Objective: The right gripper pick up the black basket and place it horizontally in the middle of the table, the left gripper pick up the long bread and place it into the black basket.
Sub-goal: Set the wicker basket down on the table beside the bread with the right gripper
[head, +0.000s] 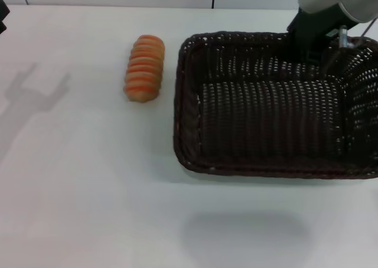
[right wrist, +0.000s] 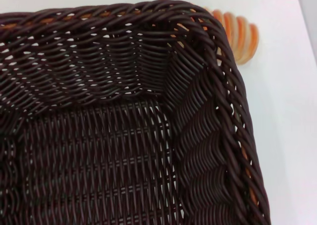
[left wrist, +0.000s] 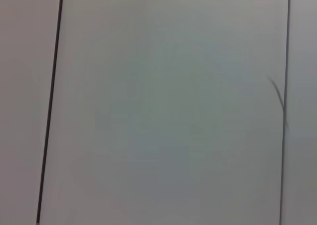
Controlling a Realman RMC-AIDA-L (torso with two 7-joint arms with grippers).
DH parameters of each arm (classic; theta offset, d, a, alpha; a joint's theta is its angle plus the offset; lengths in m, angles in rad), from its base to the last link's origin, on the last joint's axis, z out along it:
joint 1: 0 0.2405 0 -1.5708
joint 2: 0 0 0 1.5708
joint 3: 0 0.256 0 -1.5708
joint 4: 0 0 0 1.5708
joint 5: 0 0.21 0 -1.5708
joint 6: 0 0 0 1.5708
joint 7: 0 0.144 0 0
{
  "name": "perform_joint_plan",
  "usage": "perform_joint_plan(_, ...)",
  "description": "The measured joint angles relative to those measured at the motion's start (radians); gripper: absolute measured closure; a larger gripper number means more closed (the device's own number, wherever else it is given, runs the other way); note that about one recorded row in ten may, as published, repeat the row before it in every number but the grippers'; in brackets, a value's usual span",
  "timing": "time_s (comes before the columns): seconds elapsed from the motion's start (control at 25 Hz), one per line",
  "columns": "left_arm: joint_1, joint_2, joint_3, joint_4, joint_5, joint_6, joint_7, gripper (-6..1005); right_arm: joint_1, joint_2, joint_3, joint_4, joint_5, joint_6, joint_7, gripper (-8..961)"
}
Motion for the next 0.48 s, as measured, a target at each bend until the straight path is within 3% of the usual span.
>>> perform_joint_plan(0.48,0.003,0.0,-0.008,-0.008,-0.001,0.006,0.01,146,0.022,0.014,-0.056,-0.011,0.071,-0.039,0.082,796)
